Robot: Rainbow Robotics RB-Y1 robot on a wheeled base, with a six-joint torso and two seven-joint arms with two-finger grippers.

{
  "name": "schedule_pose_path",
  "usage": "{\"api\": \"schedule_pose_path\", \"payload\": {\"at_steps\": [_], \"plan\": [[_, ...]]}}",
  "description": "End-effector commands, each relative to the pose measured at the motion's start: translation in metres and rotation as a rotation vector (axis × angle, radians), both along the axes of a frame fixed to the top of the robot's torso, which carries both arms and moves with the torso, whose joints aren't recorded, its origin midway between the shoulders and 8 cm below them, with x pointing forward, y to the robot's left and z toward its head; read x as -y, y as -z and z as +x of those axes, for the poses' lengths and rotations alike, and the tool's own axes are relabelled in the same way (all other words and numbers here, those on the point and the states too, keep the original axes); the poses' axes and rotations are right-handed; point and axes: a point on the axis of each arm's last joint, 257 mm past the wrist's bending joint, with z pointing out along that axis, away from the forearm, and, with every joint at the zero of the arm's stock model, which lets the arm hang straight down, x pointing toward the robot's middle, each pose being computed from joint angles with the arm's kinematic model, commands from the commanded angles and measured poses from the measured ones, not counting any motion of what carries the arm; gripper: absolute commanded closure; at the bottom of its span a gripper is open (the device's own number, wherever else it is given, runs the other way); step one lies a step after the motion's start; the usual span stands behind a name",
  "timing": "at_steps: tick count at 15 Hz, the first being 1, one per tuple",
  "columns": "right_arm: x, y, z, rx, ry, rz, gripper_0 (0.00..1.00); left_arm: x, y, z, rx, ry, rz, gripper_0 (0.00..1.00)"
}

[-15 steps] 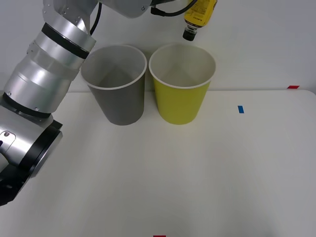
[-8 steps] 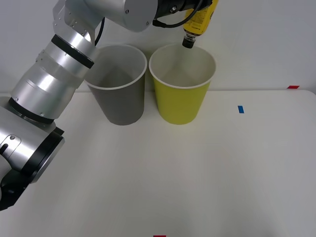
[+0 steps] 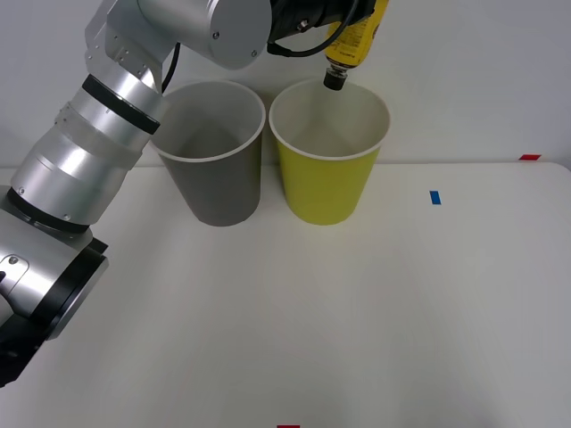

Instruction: Put cans in the gray bin and PET bottles in the light green bin.

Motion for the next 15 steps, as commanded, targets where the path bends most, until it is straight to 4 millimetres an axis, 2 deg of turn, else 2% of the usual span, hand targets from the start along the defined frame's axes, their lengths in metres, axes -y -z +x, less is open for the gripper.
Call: {"api": "schedule_pose_path", "payload": {"at_steps": [1,6,10,15], "plan": [[0.000,0.000,0.000,0.000,0.000,0.000,1.00,-0.009,0.005,-0.008,0.001,0.011,-0.010,1.00],[0.000,0.000,0.000,0.000,0.000,0.000,1.00,-0.014,0.004,-0.008,0.011,0.004,-0.024,1.00],[0.000,0.000,0.000,0.000,0.000,0.000,1.00,-0.005,0.003,-0.011,0.013,0.013,-0.036,1.00],[0.000,0.000,0.000,0.000,0.000,0.000,1.00,-0.001,0.007,-0.005,0.012,0.002,-0.048,1.00]]}}
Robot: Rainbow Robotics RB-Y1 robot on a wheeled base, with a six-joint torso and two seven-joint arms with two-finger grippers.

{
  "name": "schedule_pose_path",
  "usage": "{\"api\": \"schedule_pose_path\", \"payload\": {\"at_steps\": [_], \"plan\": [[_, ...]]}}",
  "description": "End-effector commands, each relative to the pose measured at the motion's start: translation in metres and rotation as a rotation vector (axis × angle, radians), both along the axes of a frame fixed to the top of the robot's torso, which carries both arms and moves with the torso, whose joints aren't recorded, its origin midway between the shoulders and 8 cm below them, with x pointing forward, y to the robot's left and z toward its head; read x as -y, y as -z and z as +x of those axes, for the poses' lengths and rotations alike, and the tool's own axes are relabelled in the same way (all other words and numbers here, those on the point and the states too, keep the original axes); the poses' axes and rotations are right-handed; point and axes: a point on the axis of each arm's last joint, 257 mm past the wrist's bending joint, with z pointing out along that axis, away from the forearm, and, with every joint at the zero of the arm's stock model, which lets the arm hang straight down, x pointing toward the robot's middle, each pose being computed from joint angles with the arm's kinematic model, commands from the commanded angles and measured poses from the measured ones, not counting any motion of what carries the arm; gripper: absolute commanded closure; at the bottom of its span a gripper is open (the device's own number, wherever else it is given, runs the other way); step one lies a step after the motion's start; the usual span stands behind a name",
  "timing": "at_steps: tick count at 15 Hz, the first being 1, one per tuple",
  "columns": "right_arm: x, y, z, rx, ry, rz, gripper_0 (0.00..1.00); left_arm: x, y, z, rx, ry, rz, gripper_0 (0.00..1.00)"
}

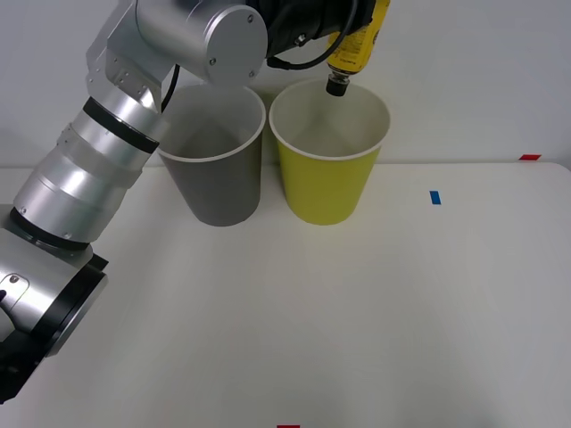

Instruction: Put cans in the gray bin and PET bottles in the light green bin.

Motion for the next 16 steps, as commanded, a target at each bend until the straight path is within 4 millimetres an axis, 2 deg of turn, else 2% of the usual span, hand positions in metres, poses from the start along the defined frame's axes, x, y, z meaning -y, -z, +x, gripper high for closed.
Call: {"api": "schedule_pose_path", "payload": {"at_steps": [1,2,3,4,5,6,11,16], "plan": [[0.000,0.000,0.000,0.000,0.000,0.000,1.00,0.001,0.001,0.001,0.003,-0.005,0.002,1.00],[0.000,0.000,0.000,0.000,0.000,0.000,1.00,0.001,0.000,0.002,0.003,-0.006,-0.004,1.00],[0.000,0.000,0.000,0.000,0.000,0.000,1.00,-0.001,0.000,0.005,0.005,-0.012,-0.009,0.49],[0.000,0.000,0.000,0.000,0.000,0.000,1.00,-0.004,0.000,0.009,0.012,-0.022,-0.020,0.15],[0.000,0.000,0.000,0.000,0.000,0.000,1.00,-0.007,0.000,0.014,0.016,-0.033,-0.024,0.03],[0.000,0.000,0.000,0.000,0.000,0.000,1.00,-0.007,-0.001,0.014,0.021,-0.033,-0.029,0.00],[0.000,0.000,0.000,0.000,0.000,0.000,1.00,-0.005,-0.008,0.010,0.038,-0.026,-0.039,0.00],[0.000,0.000,0.000,0.000,0.000,0.000,1.00,-0.002,-0.005,0.004,0.024,-0.015,-0.017,0.00]]}}
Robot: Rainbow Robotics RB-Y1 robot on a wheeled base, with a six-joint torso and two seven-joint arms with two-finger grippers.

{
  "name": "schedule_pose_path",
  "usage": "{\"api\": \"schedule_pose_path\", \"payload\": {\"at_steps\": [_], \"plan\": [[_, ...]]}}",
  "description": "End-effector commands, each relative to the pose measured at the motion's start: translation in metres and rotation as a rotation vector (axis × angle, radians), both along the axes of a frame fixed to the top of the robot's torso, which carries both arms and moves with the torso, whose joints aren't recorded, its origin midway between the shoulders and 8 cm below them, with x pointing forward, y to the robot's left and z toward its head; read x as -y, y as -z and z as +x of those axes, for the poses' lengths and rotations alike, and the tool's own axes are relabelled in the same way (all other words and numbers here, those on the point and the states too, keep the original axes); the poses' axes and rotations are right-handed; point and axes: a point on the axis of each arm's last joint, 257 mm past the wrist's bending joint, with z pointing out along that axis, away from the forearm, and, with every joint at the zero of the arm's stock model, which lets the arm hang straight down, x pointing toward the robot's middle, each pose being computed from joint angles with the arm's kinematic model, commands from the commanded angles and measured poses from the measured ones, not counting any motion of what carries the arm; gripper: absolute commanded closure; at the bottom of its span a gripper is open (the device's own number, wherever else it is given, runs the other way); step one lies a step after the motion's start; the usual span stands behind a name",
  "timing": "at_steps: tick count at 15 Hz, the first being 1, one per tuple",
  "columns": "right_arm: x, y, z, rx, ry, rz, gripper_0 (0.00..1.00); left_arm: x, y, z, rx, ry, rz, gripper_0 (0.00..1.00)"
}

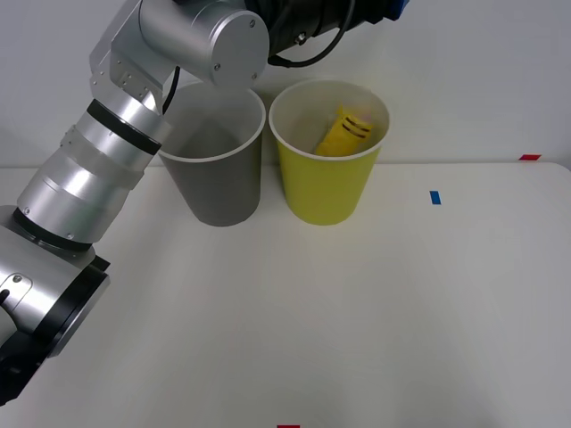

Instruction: Put cans in the gray bin and PET bottles in the light green bin.

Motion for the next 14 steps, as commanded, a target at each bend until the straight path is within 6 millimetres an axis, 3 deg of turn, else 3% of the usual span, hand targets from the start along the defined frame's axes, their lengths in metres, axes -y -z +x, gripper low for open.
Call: {"api": "schedule_pose_path", "payload": {"at_steps": [1,4,7,11,14], "plan": [[0.000,0.000,0.000,0.000,0.000,0.000,1.00,0.003,0.002,-0.008,-0.014,0.012,0.027,0.00],[0.000,0.000,0.000,0.000,0.000,0.000,1.00,0.004,0.003,-0.019,-0.035,0.027,0.054,0.00],[0.000,0.000,0.000,0.000,0.000,0.000,1.00,-0.012,0.005,-0.040,-0.066,0.033,0.113,0.00],[0.000,0.000,0.000,0.000,0.000,0.000,1.00,-0.050,0.006,-0.068,-0.074,0.011,0.123,0.00],[0.000,0.000,0.000,0.000,0.000,0.000,1.00,-0.082,0.020,-0.084,-0.066,-0.022,0.125,0.00]]}}
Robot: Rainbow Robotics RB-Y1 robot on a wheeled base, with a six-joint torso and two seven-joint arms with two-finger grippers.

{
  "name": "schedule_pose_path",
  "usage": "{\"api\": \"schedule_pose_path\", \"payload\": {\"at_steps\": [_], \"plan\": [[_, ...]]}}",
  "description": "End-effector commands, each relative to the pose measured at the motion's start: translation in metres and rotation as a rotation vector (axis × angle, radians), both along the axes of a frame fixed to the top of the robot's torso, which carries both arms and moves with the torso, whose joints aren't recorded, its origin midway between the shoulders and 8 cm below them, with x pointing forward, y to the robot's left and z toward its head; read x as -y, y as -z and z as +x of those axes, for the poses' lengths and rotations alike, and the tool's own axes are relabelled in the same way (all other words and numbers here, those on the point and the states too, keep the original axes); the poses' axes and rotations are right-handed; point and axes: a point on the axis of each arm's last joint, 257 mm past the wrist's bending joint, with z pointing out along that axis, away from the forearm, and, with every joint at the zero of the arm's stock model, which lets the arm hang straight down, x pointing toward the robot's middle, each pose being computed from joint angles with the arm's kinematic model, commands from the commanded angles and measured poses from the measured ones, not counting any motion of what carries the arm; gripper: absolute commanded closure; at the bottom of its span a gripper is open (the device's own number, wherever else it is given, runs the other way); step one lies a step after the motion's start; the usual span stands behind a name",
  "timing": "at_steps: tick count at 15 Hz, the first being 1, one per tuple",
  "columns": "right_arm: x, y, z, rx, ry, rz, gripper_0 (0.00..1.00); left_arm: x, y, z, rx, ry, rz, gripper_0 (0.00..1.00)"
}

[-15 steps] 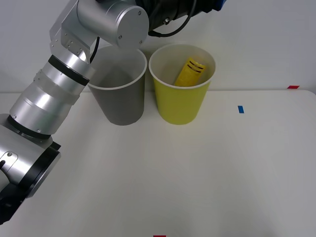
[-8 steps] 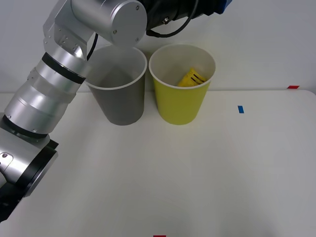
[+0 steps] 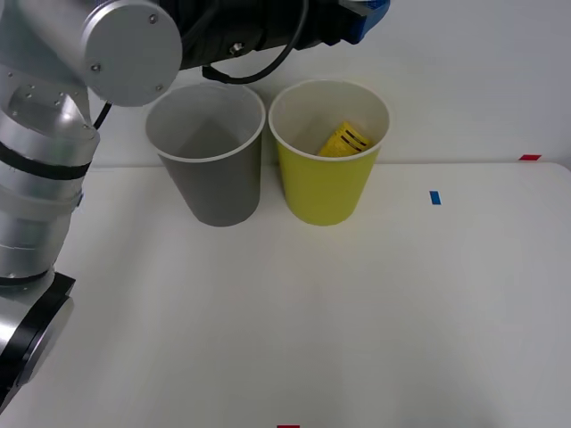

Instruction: Put cans in the gray bin and PET bottles in the light green bin.

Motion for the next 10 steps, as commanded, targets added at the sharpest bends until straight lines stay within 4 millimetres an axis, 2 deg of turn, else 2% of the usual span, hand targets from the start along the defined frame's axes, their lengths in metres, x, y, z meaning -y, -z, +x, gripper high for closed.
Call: {"api": "schedule_pose_path", "payload": {"at_steps": [1,6,10], "plan": [[0.000,0.000,0.000,0.000,0.000,0.000,1.00,-0.039,0.018,-0.015,0.022,-0.052,0.008,0.00],[0.000,0.000,0.000,0.000,0.000,0.000,1.00,-0.106,0.053,-0.044,0.013,-0.146,-0.010,0.00],[0.000,0.000,0.000,0.000,0.000,0.000,1.00,-0.154,0.068,-0.062,-0.003,-0.232,-0.030,0.00]]}}
